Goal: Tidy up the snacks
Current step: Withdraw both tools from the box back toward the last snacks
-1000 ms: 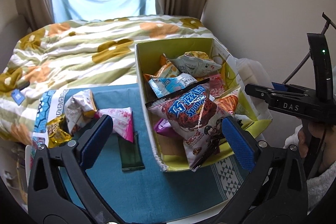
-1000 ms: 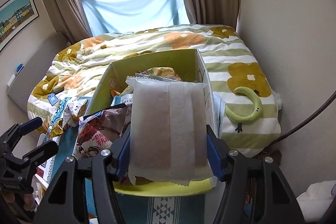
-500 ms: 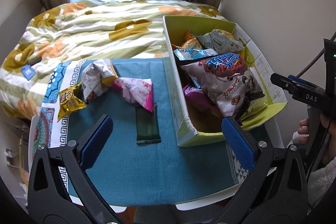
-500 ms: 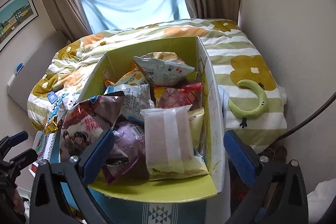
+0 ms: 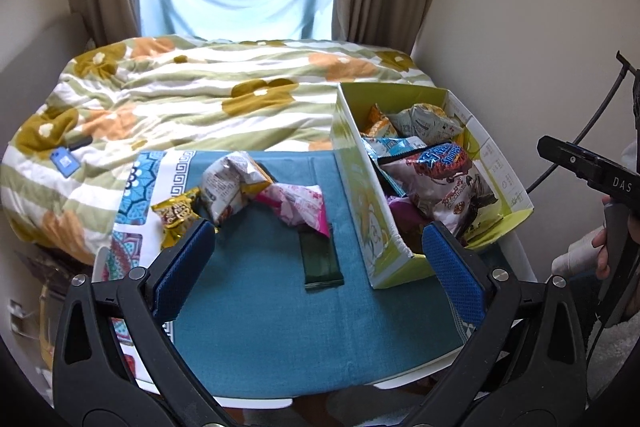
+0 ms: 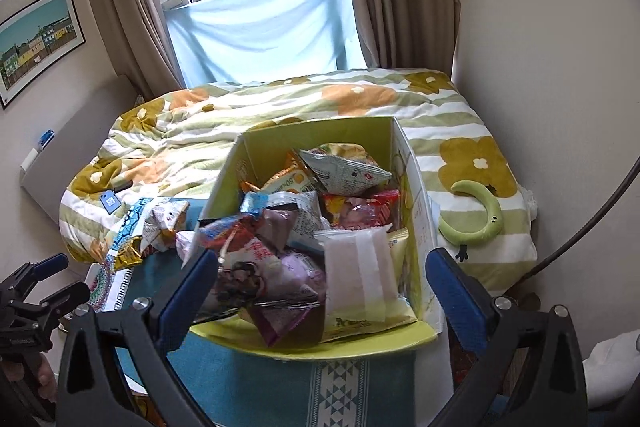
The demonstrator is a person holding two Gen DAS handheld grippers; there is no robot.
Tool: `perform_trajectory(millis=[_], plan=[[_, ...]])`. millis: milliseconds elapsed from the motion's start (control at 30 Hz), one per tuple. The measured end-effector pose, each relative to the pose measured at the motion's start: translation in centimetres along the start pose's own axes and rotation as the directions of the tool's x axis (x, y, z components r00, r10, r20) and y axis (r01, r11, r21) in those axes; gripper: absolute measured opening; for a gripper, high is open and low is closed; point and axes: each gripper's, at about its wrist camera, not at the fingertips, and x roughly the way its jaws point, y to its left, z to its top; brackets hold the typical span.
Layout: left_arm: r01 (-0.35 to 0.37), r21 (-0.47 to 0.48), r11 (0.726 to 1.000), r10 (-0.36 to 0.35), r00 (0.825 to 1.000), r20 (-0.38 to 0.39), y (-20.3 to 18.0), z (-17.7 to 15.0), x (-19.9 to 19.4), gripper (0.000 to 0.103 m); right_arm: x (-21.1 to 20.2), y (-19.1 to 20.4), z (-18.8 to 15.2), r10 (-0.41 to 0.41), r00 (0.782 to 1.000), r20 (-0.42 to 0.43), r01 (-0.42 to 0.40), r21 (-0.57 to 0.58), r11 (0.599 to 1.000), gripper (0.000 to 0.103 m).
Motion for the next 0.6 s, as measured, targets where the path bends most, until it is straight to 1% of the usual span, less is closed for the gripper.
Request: perform_trajectory(millis=[100, 233, 433, 600], plan=[[-0.008, -0.001, 1.000, 0.008, 0.999, 0.034, 2.7, 0.2, -2.2, 0.102, -1.8, 3.1, 0.2, -0.015, 0.999, 0.039, 0.016, -0.012, 1.000, 0.103], [-0.020, -0.021, 1.000, 0.021, 0.997, 0.073, 7.0, 0.2, -4.4, 0.102, -2.9, 7.6, 0.1, -0.021, 0.998, 0.061, 0.023, -0.038, 0.999, 0.103], [-0.017, -0.032, 0.999, 0.020, 0.996, 0.084, 13.2, 0.3, -5.7, 0.102, -2.5, 13.6, -0.6, 0.002, 0.998, 0.060, -0.001, -0.031, 1.000, 0.103], [-0.001, -0.019, 1.000, 0.002, 0.997, 0.074, 17.7, 0.4, -5.6, 0.102, -1.4, 18.2, -1.7, -0.027, 0.997, 0.071, 0.031, -0.048, 0.998, 0.103]])
